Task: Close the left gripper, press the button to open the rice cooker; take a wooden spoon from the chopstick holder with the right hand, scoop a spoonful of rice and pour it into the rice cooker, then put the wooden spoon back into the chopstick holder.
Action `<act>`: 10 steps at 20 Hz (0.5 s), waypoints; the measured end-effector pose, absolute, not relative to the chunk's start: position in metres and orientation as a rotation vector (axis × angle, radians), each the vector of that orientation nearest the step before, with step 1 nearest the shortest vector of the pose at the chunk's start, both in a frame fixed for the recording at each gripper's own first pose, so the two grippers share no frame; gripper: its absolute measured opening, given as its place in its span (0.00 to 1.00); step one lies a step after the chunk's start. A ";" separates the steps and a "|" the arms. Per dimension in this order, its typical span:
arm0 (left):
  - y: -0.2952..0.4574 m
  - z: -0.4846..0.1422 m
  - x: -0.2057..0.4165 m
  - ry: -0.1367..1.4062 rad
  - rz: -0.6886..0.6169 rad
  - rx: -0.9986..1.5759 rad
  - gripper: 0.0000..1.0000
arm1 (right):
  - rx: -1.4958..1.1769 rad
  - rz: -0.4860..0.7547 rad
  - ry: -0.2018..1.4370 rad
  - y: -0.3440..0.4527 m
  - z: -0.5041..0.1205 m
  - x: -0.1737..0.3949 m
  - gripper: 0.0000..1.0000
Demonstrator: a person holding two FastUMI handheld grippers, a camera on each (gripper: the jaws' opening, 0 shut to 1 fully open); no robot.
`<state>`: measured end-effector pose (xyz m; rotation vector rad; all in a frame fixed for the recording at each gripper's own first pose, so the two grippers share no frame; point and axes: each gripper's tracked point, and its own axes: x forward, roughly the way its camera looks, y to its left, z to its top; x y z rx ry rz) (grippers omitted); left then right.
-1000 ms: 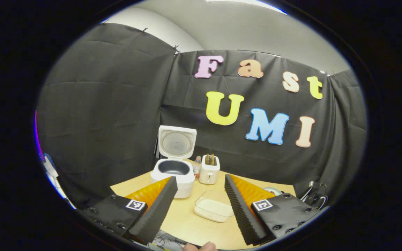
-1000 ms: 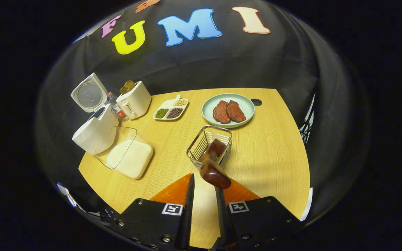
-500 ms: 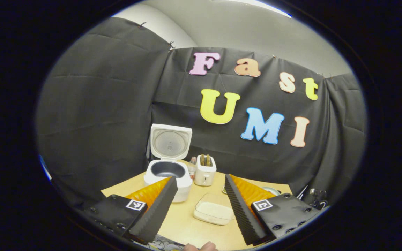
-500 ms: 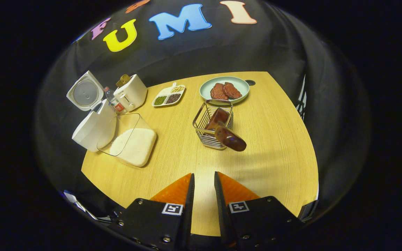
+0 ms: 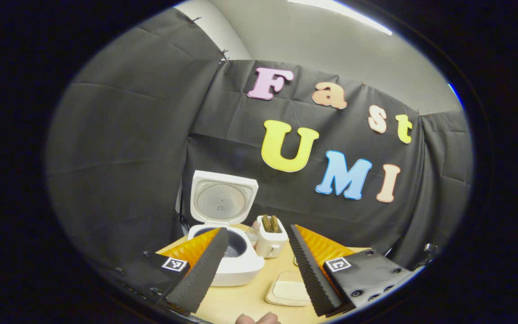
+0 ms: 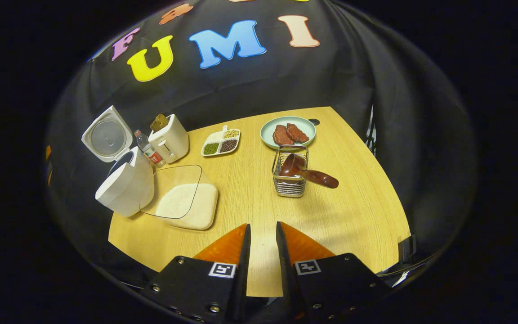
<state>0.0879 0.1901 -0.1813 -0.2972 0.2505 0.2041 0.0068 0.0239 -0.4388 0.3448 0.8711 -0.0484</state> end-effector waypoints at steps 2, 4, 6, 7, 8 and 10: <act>0.211 -0.184 0.117 0.234 0.215 -0.298 0.91 | 0.330 -0.066 0.868 0.029 -0.431 0.001 0.33; 0.234 -0.180 0.152 0.209 0.224 -0.301 0.93 | 0.313 -0.087 0.860 0.030 -0.423 -0.004 0.33; 0.252 -0.180 0.191 0.200 0.229 -0.316 0.95 | 0.298 -0.106 0.854 0.032 -0.415 -0.009 0.33; 0.261 -0.178 0.212 0.196 0.236 -0.327 0.91 | 0.284 -0.114 0.857 0.031 -0.413 -0.012 0.33; 0.270 -0.177 0.234 0.189 0.239 -0.332 1.00 | 0.272 -0.123 0.860 0.030 -0.411 -0.016 0.33; 0.288 -0.179 0.276 0.189 0.262 -0.321 0.95 | 0.260 -0.135 0.871 0.030 -0.408 -0.020 0.33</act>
